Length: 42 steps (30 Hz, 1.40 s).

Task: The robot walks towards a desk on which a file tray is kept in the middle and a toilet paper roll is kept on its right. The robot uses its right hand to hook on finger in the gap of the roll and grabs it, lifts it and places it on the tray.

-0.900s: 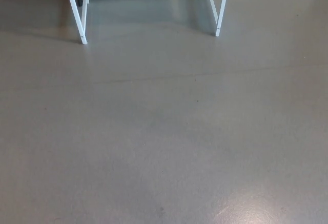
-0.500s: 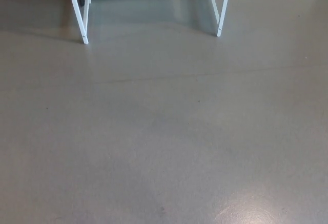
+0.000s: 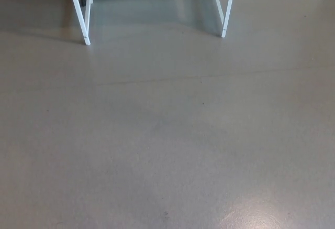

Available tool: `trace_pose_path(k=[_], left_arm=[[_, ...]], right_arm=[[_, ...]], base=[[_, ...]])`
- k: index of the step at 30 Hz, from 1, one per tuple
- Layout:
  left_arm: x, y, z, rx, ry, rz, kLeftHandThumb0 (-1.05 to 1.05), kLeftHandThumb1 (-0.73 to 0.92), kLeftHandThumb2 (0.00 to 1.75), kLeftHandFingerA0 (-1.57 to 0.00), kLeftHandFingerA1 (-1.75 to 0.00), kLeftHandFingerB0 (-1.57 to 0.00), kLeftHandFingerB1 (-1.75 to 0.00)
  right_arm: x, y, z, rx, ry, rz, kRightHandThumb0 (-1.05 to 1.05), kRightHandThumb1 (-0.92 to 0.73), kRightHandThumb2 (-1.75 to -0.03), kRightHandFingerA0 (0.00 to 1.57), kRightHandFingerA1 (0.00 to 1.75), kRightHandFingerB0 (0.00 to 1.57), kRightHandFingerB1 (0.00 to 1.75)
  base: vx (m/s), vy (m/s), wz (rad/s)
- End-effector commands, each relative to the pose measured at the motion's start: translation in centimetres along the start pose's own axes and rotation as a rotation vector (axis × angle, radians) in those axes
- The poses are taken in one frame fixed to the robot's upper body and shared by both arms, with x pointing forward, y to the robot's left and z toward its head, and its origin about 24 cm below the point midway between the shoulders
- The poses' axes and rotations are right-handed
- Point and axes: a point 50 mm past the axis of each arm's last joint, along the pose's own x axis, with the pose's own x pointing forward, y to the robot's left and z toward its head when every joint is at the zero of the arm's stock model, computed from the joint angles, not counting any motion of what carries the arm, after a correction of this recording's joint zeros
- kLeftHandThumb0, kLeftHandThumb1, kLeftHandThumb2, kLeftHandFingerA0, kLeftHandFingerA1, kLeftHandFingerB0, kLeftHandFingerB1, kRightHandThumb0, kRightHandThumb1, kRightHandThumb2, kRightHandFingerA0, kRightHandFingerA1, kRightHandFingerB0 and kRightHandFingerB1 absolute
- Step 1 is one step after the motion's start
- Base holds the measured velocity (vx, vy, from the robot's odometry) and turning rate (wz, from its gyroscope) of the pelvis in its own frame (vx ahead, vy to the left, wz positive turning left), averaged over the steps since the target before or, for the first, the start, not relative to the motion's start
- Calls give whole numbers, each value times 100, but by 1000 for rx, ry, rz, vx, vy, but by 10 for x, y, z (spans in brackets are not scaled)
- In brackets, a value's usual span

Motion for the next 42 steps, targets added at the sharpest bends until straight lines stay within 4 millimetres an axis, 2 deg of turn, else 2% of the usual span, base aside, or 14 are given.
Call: trace_pose_path(k=[1, 25, 33, 42], left_arm=[[-1, 6, 0, 23, 13, 3, -23, 72, 119, -8, -54, -8, -51], [-1, 5, 1, 22, 13, 0, -23, 72, 119, -8, -54, -8, -51], [-1, 5, 3, 20, 8, 3, -23, 72, 119, -8, -54, -8, -51], [-1, 7, 4, 22, 6, 5, -23, 72, 119, -8, -54, -8, -51]], right_arm=[[-1, -2, -2, 4, -4, -19, -74, -72, -63, 20, 40, 3, 23], [-1, -3, -2, 4, -6, -22, -74, -72, -63, 20, 40, 3, 23], [0, -4, 0, 7, -10, -24, -74, -72, -63, 20, 40, 3, 23], [0, -3, 1, 10, -10, -23, -74, -72, -63, 20, 40, 3, 23]], base=[[0, 0, 0], [6, 11, 3], [263, 321, -5], [253, -88, 10]])
